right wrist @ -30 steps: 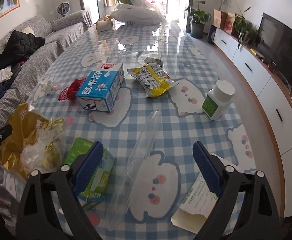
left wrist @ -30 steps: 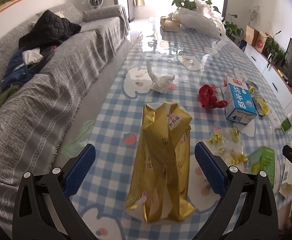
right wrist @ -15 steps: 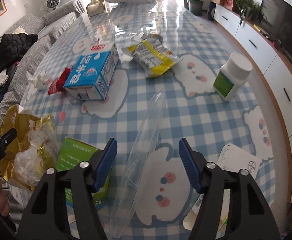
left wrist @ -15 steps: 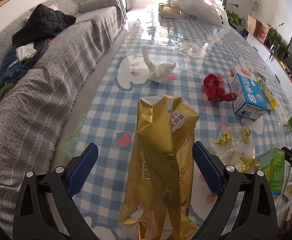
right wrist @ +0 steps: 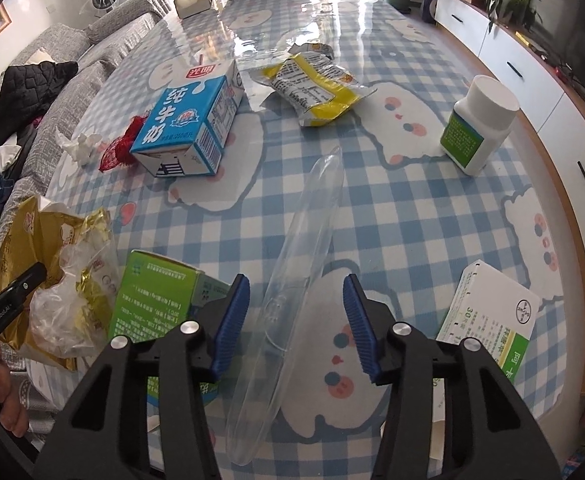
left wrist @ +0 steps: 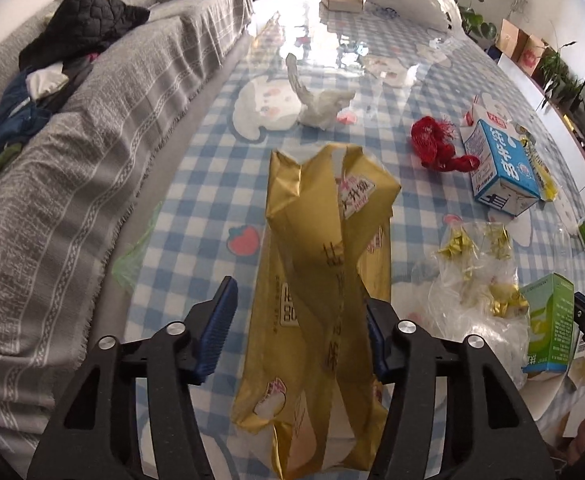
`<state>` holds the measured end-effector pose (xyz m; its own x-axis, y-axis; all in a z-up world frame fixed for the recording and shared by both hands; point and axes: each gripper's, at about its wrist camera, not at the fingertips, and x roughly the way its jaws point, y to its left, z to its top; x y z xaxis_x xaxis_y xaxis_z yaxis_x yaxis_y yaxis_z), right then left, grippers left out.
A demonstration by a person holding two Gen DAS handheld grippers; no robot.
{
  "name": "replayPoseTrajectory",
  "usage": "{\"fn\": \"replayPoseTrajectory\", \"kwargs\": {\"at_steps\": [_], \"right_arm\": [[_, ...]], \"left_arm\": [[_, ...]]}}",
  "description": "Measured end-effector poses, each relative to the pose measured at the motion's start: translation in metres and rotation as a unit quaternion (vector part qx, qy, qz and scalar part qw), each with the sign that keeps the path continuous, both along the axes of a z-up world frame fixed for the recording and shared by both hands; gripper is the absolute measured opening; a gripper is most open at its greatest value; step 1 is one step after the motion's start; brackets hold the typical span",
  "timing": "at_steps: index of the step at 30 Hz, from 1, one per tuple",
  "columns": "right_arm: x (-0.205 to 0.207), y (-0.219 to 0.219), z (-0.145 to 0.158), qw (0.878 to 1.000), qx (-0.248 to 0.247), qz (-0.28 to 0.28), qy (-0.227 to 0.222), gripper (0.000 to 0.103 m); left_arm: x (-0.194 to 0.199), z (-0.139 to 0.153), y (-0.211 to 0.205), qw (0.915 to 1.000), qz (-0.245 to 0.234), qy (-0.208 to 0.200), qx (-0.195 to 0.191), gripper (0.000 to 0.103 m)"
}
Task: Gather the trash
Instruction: 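Reach the left tool to the gold snack bag while the right tool reaches the clear plastic tube, then close the left tool on the gold bag while the right tool closes on the clear tube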
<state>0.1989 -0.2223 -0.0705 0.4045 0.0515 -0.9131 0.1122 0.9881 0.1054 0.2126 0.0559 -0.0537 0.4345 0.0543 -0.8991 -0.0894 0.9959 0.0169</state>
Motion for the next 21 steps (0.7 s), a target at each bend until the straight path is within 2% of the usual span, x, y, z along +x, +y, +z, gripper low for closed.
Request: {"fn": "replayPoseTrajectory", "kwargs": {"at_steps": [3,4,6,8,9,14,21], "right_arm": [[-0.001,0.001,0.000,1.000,0.001,0.003,0.000,0.042],[-0.001,0.002,0.000,1.000,0.001,0.004,0.000,0.040],[0.000,0.002,-0.001,1.000,0.003,0.004,0.002,0.037],[0.000,0.002,-0.002,1.000,0.005,0.003,0.006,0.030],[0.001,0.002,-0.003,1.000,0.008,0.002,0.009,0.029],[0.001,0.004,-0.003,1.000,0.007,0.005,0.011,0.027],[0.000,0.005,-0.001,1.000,0.006,0.010,0.007,0.026]], "left_arm": [[-0.001,-0.006,-0.003,0.9996,-0.006,0.026,-0.002,0.049],[-0.002,-0.009,-0.006,0.9992,-0.018,0.034,-0.008,0.040],[-0.003,-0.010,-0.008,0.9992,-0.021,0.034,-0.001,0.030],[-0.004,-0.011,-0.010,0.9989,-0.029,0.036,0.001,0.014],[-0.005,-0.012,-0.011,0.9988,-0.032,0.038,0.000,0.012],[-0.009,-0.010,-0.013,0.9988,-0.034,0.036,0.005,0.007],[-0.015,0.000,-0.008,0.9990,-0.032,0.028,-0.016,0.007]]}}
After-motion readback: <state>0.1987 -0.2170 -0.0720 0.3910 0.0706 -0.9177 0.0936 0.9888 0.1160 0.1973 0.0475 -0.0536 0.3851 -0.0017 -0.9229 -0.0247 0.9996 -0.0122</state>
